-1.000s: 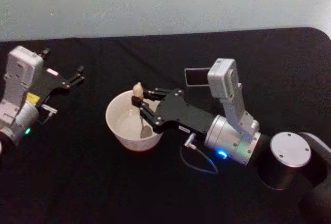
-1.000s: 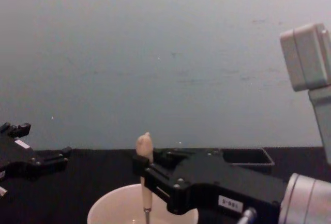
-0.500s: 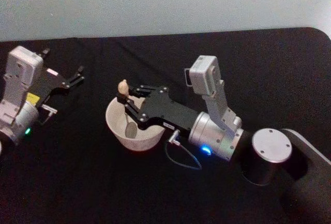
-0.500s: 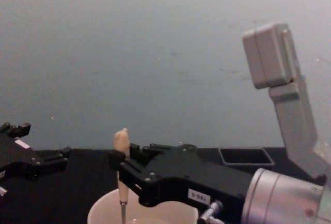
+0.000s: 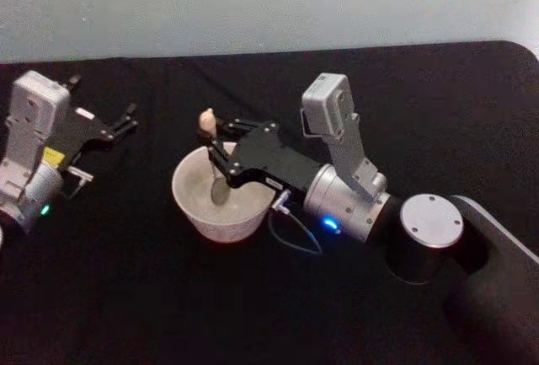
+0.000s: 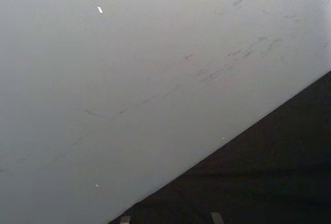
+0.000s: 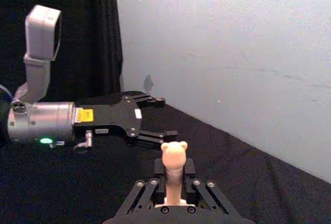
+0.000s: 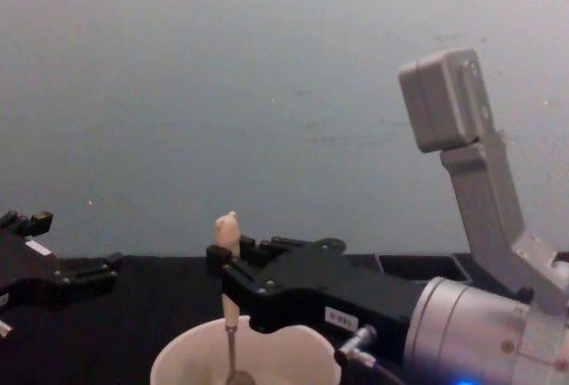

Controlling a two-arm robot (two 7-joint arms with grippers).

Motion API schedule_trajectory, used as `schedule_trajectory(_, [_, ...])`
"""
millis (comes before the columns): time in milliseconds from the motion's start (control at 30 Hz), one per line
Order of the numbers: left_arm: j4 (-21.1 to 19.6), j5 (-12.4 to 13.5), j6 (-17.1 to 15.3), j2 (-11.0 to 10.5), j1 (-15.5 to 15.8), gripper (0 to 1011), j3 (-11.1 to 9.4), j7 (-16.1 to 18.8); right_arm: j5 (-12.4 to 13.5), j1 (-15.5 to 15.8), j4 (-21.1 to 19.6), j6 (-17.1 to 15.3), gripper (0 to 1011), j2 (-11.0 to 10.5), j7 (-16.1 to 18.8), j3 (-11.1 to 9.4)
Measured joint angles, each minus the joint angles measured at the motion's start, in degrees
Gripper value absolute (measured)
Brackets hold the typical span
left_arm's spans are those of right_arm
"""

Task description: Pick up the stirring spoon with one hand, stir inside the cup, then place it back in its original position.

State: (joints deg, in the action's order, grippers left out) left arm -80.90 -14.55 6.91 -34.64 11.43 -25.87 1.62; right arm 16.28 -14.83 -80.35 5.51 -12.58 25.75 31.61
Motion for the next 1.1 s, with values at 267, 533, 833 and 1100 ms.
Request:
schedule_trajectory(267, [0.00,0.00,0.00,0.00,0.00,1001,0.00,0.00,-0.40,-0.11,0.51,0.20,213,-0.01,-0.21,-1.03])
schedule_trajectory(533, [0.00,0.00,0.00,0.00,0.00,1001,0.00,0.00,-0.11,0.46,-0.63,-0.12,213,-0.73,-0.13,-2.17])
schedule_trajectory(833, [0.00,0.00,0.00,0.00,0.00,1001,0.00,0.00,0.97,1.96,-2.84,-0.65,214,-2.46,0.61,-3.05])
schedule_trajectory(1100, [0.00,0.00,0.00,0.00,0.00,1001,0.00,0.00,1.57,3.41,-4.68,-1.20,213,-3.80,1.37,-2.96])
